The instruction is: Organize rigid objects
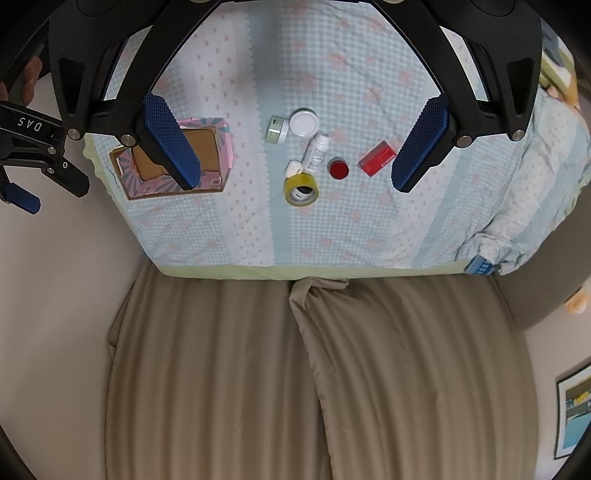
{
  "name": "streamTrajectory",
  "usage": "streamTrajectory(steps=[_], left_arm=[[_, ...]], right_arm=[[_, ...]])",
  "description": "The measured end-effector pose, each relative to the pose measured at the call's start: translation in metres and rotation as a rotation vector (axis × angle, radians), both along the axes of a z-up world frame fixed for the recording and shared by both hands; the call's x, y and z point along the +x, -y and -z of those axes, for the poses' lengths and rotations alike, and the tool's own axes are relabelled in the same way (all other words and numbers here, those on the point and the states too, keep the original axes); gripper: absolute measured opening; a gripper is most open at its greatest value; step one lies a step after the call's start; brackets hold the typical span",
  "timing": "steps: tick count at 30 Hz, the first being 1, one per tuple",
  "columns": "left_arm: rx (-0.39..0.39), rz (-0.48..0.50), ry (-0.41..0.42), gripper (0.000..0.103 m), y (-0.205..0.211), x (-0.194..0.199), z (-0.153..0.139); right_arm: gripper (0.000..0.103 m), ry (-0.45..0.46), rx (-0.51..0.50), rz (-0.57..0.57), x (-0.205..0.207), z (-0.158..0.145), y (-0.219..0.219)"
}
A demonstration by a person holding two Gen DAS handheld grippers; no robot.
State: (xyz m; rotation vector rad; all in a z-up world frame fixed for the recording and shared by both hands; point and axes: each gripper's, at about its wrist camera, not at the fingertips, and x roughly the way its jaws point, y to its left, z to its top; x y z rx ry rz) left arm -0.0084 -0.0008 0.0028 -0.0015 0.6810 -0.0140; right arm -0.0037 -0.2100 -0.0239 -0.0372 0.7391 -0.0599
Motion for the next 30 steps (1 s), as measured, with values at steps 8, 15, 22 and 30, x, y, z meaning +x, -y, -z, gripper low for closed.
streamTrajectory(steps=[8, 15, 22, 30], left_arm=[[-0.034, -0.01, -0.035, 0.102, -0.008, 0.005, 0.003], [-0.011, -0.057, -0.078, 0.102, -0.029, 0.009, 0.017], [-0.007, -0.013, -0.162, 0.102, -0.076, 0.027, 0.049], [0.022, 0.081, -0.253, 0.102, -0.16, 0.084, 0.106]], right_arm=[[0.103, -0.01, 0.003, -0.011, -0.001, 0.002, 0.001], [0.103, -0.02, 0.014, -0.037, 0.005, 0.012, -0.002], [0.103, -0.045, 0.021, -0.033, 0.018, 0.036, -0.026], [0.103, -0.161, 0.045, 0.032, 0.051, 0.082, -0.082]])
